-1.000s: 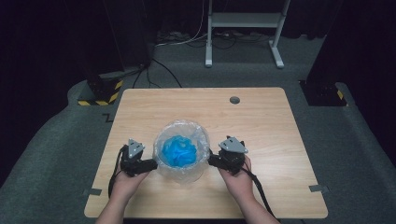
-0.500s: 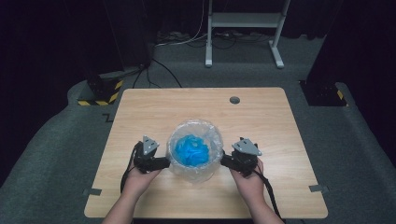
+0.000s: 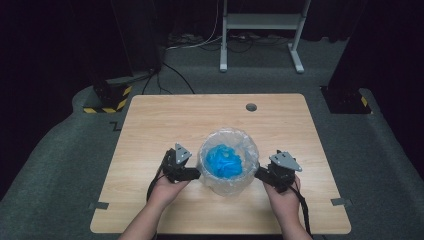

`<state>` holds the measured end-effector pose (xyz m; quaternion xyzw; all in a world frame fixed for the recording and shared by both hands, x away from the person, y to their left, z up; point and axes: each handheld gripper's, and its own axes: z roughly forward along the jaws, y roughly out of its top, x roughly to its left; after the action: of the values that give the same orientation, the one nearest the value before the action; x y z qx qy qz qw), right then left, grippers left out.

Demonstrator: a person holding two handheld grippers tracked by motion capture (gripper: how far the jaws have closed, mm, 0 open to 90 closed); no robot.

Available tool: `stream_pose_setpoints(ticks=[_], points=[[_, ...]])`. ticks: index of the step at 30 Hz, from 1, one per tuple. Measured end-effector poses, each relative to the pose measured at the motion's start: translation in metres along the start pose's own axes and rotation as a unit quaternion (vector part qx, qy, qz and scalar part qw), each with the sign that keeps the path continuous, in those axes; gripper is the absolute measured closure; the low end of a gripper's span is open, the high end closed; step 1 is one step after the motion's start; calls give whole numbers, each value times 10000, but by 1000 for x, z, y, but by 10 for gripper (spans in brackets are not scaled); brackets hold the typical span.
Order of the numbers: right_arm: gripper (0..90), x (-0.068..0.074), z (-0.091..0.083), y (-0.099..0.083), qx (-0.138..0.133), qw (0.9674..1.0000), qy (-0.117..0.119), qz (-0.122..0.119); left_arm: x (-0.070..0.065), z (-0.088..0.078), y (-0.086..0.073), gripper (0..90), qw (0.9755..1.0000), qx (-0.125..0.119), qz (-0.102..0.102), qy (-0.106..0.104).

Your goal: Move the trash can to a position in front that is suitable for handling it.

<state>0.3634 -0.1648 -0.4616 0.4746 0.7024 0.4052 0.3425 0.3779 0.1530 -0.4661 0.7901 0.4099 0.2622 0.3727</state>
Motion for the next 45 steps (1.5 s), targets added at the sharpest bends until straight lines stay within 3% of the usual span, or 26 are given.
stream_pose_setpoints(ticks=[13,22,30,37,39,44,45], points=[[168,-5,-3,-1,-23,10000,-45,-7,4,-2,0,145,9999,-54,-84,-46],[159,-10,-10,2,-138,9998,-85,-90,8,-18,-8,145,9999,-83,-53,-123],[159,-16,-20,6,-239,9997,-16,71,13,-34,-14,145,9997,-135,-152,-159],[137,-23,-32,10,-558,9982,-25,212,15,-46,-14,145,9989,-330,-189,-255],[136,-25,-37,11,-695,9970,-44,322,18,-53,-12,145,9979,-519,-299,-266],[135,-27,-41,15,-881,9954,-55,386,20,-58,-11,143,9965,-719,-369,-235],[135,-27,-42,15,-911,9951,-55,393,20,-60,-11,131,9961,-793,-378,-129]])
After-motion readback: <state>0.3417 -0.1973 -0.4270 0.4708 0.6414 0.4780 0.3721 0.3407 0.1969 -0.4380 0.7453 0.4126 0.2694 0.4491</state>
